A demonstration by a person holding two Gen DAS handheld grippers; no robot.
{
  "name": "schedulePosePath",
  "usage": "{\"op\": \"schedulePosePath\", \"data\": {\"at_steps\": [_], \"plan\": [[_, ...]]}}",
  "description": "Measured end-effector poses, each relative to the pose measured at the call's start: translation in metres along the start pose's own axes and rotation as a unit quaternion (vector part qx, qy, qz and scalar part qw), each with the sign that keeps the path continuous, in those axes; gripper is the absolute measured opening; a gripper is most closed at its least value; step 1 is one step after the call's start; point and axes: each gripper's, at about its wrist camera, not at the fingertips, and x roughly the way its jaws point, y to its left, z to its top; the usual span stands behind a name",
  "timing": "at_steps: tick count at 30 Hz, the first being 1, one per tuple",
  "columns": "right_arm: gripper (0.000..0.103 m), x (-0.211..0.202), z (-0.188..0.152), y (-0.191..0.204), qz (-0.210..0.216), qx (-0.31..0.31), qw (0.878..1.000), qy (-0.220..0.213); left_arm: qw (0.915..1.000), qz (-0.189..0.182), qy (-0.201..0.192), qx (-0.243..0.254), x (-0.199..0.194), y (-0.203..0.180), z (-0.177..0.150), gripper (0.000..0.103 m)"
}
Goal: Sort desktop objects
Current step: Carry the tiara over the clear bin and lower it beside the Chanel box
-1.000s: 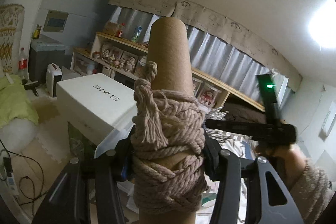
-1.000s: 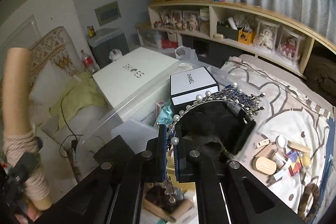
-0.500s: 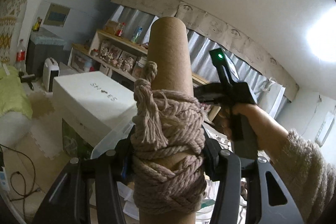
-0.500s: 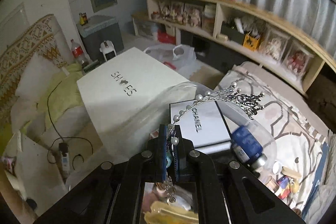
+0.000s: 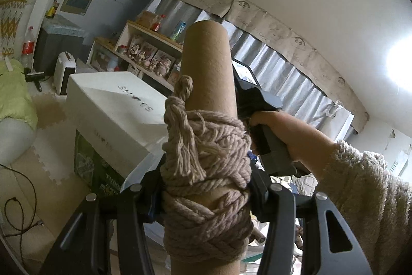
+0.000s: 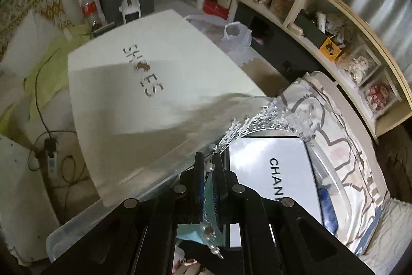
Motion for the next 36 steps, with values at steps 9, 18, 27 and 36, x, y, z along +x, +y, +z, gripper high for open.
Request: {"op": "schedulePosePath", "data": {"at_steps": [9,18,27,36], "plan": [[0.076,-0.017,-0.005,-0.009,-0.030,0.018,0.999,-0.037,1.0000,0.001,0.000,-0.004,-0.003,0.003,-0.002,0.052],[0.076,-0.032,-0.022,-0.007,-0.080,-0.021,0.995,-0.061,1.0000,0.008,0.002,0.004,-0.006,0.000,-0.005,0.052],[0.076,-0.009,-0.030,-0.014,-0.121,-0.022,0.992,-0.038,0.9998,0.013,0.005,0.012,-0.004,0.001,-0.006,0.052],[0.076,-0.003,-0.036,-0.010,-0.111,-0.026,0.993,-0.029,0.9997,0.009,0.014,0.017,0.000,-0.001,-0.007,0.052]]}}
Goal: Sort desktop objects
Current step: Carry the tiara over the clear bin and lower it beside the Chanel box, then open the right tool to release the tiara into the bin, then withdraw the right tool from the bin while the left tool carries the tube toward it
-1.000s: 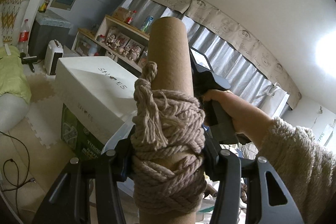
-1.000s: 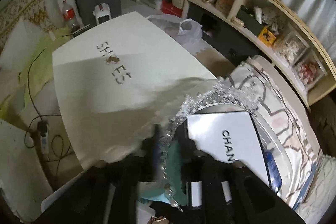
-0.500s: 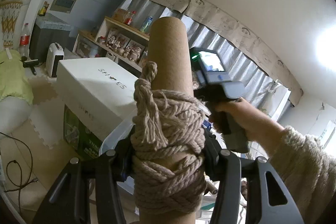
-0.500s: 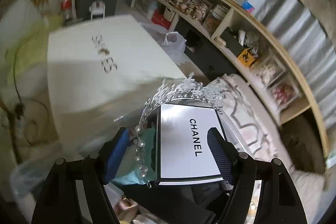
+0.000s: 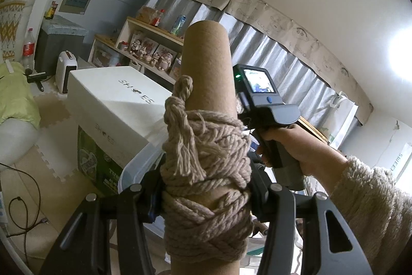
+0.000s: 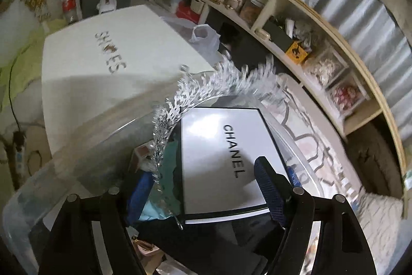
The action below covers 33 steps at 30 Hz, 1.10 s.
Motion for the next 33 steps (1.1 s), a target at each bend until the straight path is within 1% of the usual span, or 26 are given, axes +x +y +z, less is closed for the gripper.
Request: {"op": "schedulePosePath", "data": {"at_steps": [3,6,11,14,18,25,29,31,33], "plan": [[0.076,-0.003,-0.004,0.010,-0.007,-0.022,1.000,-0.005,1.0000,0.001,-0.002,0.001,-0.001,-0.001,0.000,0.052],[0.076,-0.015,-0.007,0.003,0.008,-0.003,1.000,-0.019,1.0000,0.001,0.000,0.002,-0.001,0.000,-0.001,0.052],[0.076,-0.051,-0.026,-0.019,0.043,0.042,0.996,-0.064,0.9999,0.009,0.007,0.007,0.003,-0.001,-0.002,0.052],[0.076,-0.078,-0.052,-0.034,0.066,0.082,0.989,-0.100,0.9998,0.015,0.011,0.008,0.007,-0.003,-0.003,0.052],[0.076,-0.101,-0.092,-0.045,0.098,0.119,0.980,-0.128,0.9997,0.013,0.020,0.000,0.015,-0.003,-0.005,0.052],[0.076,-0.122,-0.172,-0.056,0.130,0.163,0.967,-0.148,0.9991,0.000,0.040,-0.013,0.034,-0.015,-0.007,0.052],[0.076,-0.126,-0.210,-0.061,0.149,0.196,0.958,-0.148,0.9984,-0.008,0.053,-0.017,0.049,-0.030,-0.013,0.052],[0.076,-0.129,-0.225,-0.065,0.150,0.204,0.956,-0.150,0.9972,-0.019,0.065,-0.031,0.059,-0.037,-0.018,0.052],[0.076,-0.132,-0.239,-0.069,0.152,0.213,0.953,-0.151,0.9949,-0.031,0.075,-0.059,0.070,-0.041,-0.024,0.052]]}}
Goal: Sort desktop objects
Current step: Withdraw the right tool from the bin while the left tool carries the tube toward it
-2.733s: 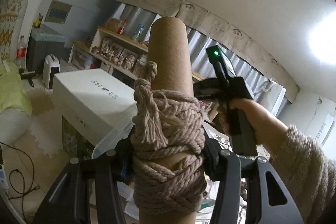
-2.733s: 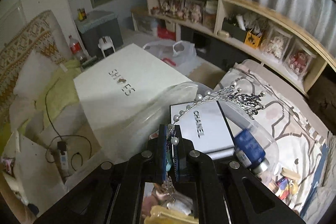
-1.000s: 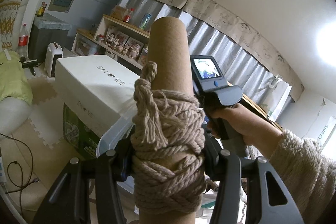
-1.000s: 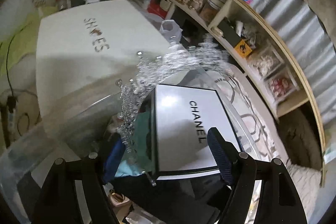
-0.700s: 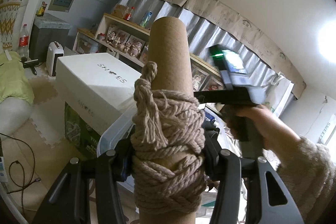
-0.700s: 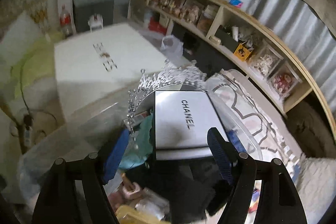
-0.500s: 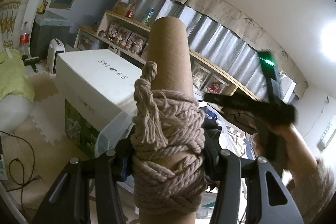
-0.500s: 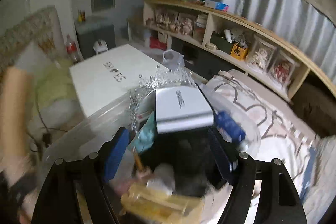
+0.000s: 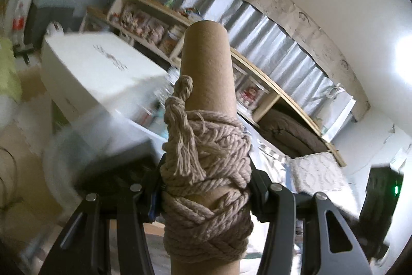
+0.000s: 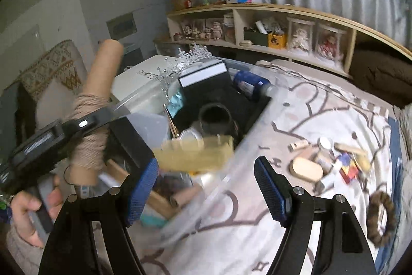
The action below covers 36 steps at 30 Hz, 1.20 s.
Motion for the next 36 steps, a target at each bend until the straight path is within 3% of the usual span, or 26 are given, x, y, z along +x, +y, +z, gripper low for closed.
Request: {"op": "schedulePosePath", "data": {"at_steps": [3,11,21,28,32,36], "plan": [[0.076,-0.011,-0.009,-0.007,0.002,0.011,1.000,-0.004,0.9991,0.002,-0.009,-0.041,0.009,-0.004,-0.006,0.052],[0.076,-0.032,-0.015,-0.015,0.002,0.019,1.000,-0.022,0.9950,0.007,-0.064,-0.076,0.018,-0.015,0.000,0.053],[0.076,-0.042,-0.018,-0.017,-0.007,0.026,0.999,-0.032,0.9887,-0.074,-0.088,-0.096,0.021,-0.037,0.014,0.053],[0.076,-0.059,-0.020,-0.023,-0.019,0.041,0.998,-0.049,0.9848,-0.129,-0.072,-0.090,0.030,-0.061,0.021,0.053],[0.076,-0.067,-0.022,-0.027,-0.030,0.048,0.997,-0.051,0.9854,-0.119,-0.051,-0.111,0.037,-0.058,0.011,0.053],[0.076,-0.071,-0.024,-0.028,-0.035,0.051,0.997,-0.050,0.9800,-0.088,-0.049,-0.172,0.035,-0.041,-0.002,0.053]]}}
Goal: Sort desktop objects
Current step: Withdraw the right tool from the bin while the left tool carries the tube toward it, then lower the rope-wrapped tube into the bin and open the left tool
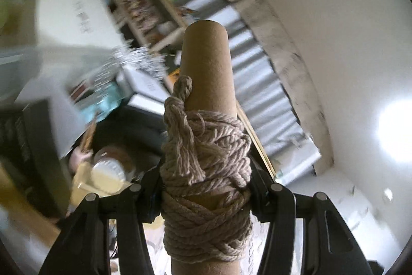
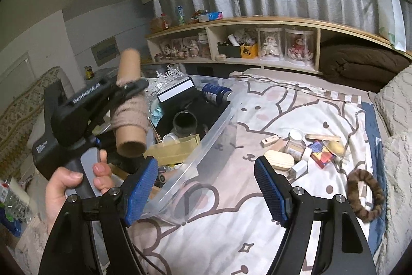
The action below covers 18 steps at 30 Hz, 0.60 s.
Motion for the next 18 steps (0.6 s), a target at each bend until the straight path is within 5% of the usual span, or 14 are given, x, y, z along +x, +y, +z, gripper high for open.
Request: {"op": "schedulePosePath", "data": {"at_steps": [7,11,18], "plan": [[0.076,-0.001,-0.007,0.006,0.002,-0.004,1.000,0.011,0.9954,0.044,-0.028,-0.081,-0.014,0.024,-0.003,0.053],[0.076,-0.003,-0.006,0.011,0.002,-0.011,1.000,0.013,0.9896,0.075,-0.037,-0.116,-0.015,0.034,-0.005,0.098],[0.076,0.004,0.005,0.020,0.007,-0.021,1.000,0.013,0.9945,0.093,-0.032,-0.034,-0.020,0.012,0.000,0.098]]}}
